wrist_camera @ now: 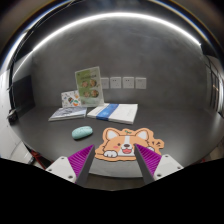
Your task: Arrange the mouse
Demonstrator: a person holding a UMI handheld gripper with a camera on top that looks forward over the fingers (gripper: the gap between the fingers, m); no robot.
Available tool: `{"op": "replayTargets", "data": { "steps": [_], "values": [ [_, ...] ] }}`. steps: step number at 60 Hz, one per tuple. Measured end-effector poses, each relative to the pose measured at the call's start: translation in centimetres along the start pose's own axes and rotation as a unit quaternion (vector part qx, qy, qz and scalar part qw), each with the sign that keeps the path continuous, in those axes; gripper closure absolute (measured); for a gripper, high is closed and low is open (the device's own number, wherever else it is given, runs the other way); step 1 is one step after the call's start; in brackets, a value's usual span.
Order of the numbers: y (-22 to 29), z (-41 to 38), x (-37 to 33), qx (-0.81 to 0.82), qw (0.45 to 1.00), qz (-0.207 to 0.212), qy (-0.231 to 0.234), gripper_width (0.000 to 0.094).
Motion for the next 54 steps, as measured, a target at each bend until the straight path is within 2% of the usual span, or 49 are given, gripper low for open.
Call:
{"op": "replayTargets", "data": {
  "steps": [7, 13, 28, 32, 38, 39, 40, 53, 54],
  "values": [
    [-0.7, -2.0, 0.7, -0.004, 1.0, -0.01, 0.019, 0.0112],
    [-2.0, -5.5, 4.5, 0.002, 0.999, -0.021, 0.038, 0.0113],
    [-6.4, -14.8, 12.3, 0.013, 0.99, -0.093, 0.106, 0.0108],
    [-7.4, -15.6, 14.1, 0.003, 0.988, -0.12, 0.097, 0.0104],
    [-6.8, -17.1, 17.4, -0.022, 0.989, -0.118, 0.09, 0.0121],
    [-6.7, -17.4, 18.0, -0.024, 0.989, -0.118, 0.09, 0.0059],
    [-6.5, -17.4, 18.6, -0.028, 0.989, -0.116, 0.085, 0.0111],
    [-5.1, -19.7, 25.0, -0.038, 0.989, -0.129, 0.06, 0.0145],
    [-5.1, -19.8, 25.4, -0.037, 0.989, -0.128, 0.058, 0.0111]
  ]
}}
Point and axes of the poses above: the point between the fingertips, and its own axes, seen from behind it with the camera up: z to the right, y up, x forward, the way the camera looks, the point moved 4 cm from there along -x, backward, against the way the camera looks, and after that the axes turned 11 degrees about z, right-handed, at the moved point
